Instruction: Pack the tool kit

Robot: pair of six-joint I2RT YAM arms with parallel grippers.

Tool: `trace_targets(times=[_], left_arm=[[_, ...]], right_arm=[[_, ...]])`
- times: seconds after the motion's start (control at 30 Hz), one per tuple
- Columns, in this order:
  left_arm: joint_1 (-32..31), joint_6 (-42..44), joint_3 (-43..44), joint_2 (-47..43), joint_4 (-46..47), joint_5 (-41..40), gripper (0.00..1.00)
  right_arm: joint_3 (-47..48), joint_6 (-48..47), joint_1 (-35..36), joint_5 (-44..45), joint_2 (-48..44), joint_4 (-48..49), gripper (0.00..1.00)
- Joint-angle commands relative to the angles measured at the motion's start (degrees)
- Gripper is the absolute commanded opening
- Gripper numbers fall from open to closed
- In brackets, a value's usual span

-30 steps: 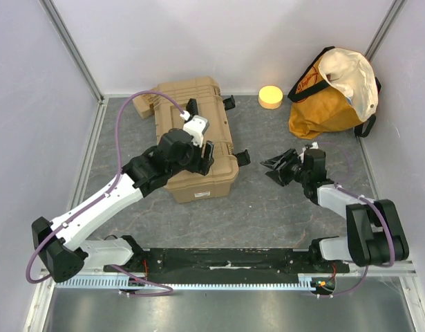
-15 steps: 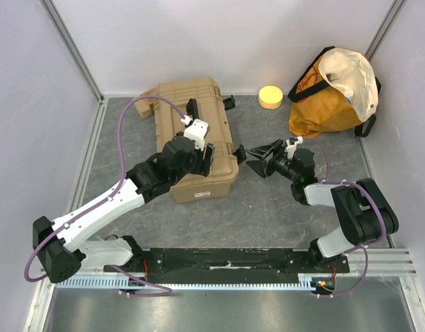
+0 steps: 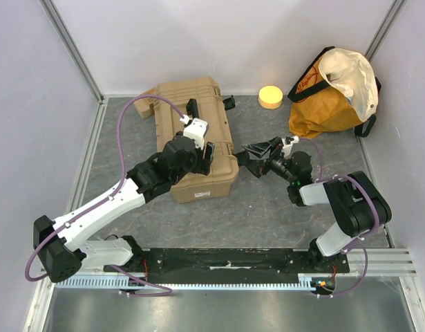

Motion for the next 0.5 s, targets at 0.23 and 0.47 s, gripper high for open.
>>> trace_targets(times=[0.23, 0.47], left_arm=[[0.3, -4.6, -2.9, 5.0, -14.1, 1.6, 0.73], [0.3, -4.5, -2.9, 5.0, -14.3, 1.1, 0.73]], right_arm=[[0.1, 2.9, 3.3, 0.6, 9.4, 17.2, 0.98], [2.6, 5.4, 5.5, -0.7, 13.1, 24.3, 0.98]])
